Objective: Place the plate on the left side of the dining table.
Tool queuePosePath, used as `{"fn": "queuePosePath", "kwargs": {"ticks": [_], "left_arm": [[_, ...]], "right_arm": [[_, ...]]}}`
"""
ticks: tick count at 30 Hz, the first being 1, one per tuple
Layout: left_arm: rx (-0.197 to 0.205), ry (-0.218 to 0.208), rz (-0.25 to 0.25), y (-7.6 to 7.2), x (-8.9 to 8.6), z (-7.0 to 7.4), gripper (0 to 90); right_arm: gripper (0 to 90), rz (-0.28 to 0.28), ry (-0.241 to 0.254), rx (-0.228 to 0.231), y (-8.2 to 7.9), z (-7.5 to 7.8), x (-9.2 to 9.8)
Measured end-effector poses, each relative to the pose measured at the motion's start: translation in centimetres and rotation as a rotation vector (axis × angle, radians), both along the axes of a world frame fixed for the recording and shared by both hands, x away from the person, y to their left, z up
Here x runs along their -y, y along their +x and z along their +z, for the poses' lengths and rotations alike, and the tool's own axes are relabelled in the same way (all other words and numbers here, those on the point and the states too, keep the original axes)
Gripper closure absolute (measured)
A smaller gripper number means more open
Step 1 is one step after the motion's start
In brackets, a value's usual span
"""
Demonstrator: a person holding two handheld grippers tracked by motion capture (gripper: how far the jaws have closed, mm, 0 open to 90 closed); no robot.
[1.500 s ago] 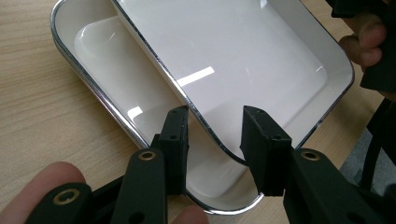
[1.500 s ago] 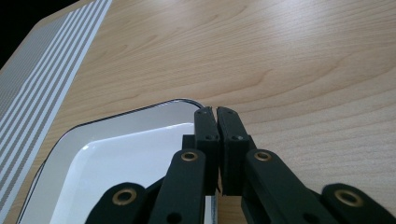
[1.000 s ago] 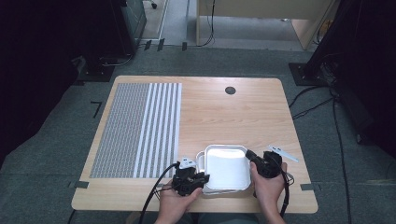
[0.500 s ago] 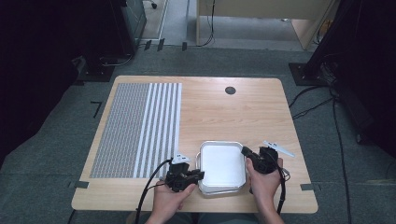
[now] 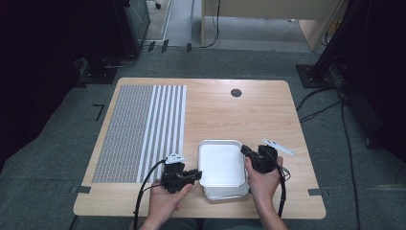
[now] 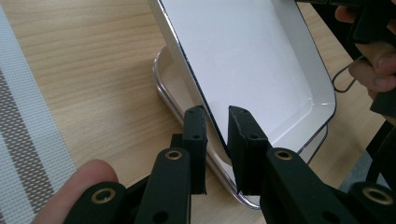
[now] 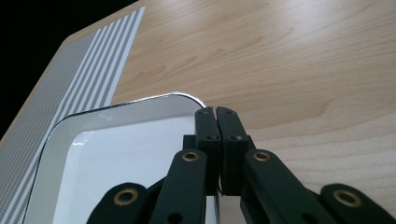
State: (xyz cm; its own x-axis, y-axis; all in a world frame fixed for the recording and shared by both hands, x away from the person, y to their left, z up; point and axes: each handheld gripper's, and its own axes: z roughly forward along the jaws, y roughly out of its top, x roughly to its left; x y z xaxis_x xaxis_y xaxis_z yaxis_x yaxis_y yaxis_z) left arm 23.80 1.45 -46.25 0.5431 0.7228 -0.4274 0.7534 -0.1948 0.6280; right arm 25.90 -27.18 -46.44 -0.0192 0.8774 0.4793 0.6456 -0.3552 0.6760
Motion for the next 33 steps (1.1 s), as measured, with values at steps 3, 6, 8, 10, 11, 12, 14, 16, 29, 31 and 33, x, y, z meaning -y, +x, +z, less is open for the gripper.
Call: {"fn": "queuePosePath", "kwargs": {"ticks": [3, 6, 8, 10, 11, 12, 14, 16, 29, 31, 33], "left_arm": [[0.006, -0.004, 0.011, 0.2, -0.6, 0.3, 78.1], [0.013, -0.014, 0.030, 0.4, -1.4, 0.7, 78.5], [0.017, -0.021, 0.039, 0.6, -1.8, 0.9, 78.8], [0.019, -0.022, 0.049, 0.8, -2.4, 1.1, 79.0], [0.019, -0.025, 0.052, 0.9, -2.6, 1.2, 79.0], [0.016, -0.028, 0.057, 1.0, -2.9, 1.3, 79.0], [0.015, -0.037, 0.072, 1.2, -3.5, 1.4, 79.2], [0.012, -0.043, 0.085, 1.5, -4.1, 1.6, 79.5], [0.019, -0.059, 0.157, 3.0, -8.7, 2.8, 80.4], [0.018, -0.062, 0.172, 3.1, -9.4, 2.9, 80.5], [0.024, -0.058, 0.181, 3.3, -9.9, 3.0, 80.7]], "right_arm": [[89.9, 0.003, 0.000, 0.003, 0.5, 0.3, -0.7], [89.9, 0.004, 0.010, 0.004, 1.0, 0.5, -1.3], [89.9, 0.005, 0.016, 0.004, 1.3, 0.7, -1.7], [89.9, 0.006, 0.017, 0.009, 1.6, 0.9, -2.2], [89.9, 0.008, 0.016, 0.010, 1.8, 1.1, -2.6], [89.8, 0.011, 0.011, 0.016, 2.0, 1.2, -2.9], [89.8, 0.013, 0.011, 0.016, 2.4, 1.5, -3.4], [89.8, 0.019, 0.005, 0.021, 2.8, 1.8, -4.1], [90.0, 0.058, 0.040, 0.003, 5.7, 2.3, -8.6], [90.0, 0.063, 0.042, 0.003, 6.1, 2.5, -9.3], [90.0, 0.067, 0.044, 0.003, 6.5, 2.7, -10.0]]}}
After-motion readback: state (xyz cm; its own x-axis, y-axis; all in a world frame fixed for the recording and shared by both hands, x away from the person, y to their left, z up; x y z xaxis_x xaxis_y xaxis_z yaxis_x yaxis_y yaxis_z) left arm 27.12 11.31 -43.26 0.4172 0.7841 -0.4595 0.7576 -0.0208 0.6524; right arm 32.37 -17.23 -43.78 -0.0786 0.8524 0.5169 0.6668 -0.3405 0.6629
